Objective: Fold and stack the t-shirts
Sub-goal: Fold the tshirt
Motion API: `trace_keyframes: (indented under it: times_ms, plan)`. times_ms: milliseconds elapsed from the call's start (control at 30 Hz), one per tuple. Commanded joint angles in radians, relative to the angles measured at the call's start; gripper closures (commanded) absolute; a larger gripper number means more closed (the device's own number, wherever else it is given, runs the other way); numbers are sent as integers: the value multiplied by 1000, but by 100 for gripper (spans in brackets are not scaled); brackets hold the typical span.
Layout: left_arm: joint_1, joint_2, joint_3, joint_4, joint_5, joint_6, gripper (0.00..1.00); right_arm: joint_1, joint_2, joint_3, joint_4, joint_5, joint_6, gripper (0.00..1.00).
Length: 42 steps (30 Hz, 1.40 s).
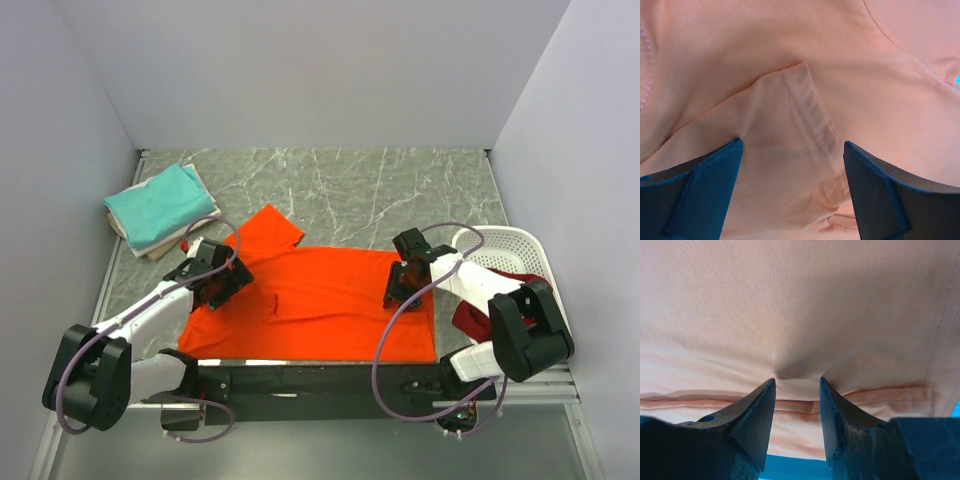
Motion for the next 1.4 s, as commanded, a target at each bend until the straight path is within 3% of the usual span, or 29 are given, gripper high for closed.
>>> trace_keyframes:
  times_ms: [0, 433, 733, 967, 1367]
  plan:
    - [6, -6, -21, -104, -53, -7, 11, 15, -8, -23, -42, 1, 15, 52]
    - [29, -45, -7, -161, -59, -12, 7, 32, -2, 21, -70, 12, 12, 52]
    - [32, -85, 89, -187, -56, 9, 6, -3, -20, 211, -163, 156, -41, 51]
    - [32, -19, 172, -141, -58, 57, 6, -121, 117, 338, -104, 248, -134, 51]
    - [32, 128, 341, -72, -32, 134, 7, -223, 299, 440, 45, 319, -181, 56]
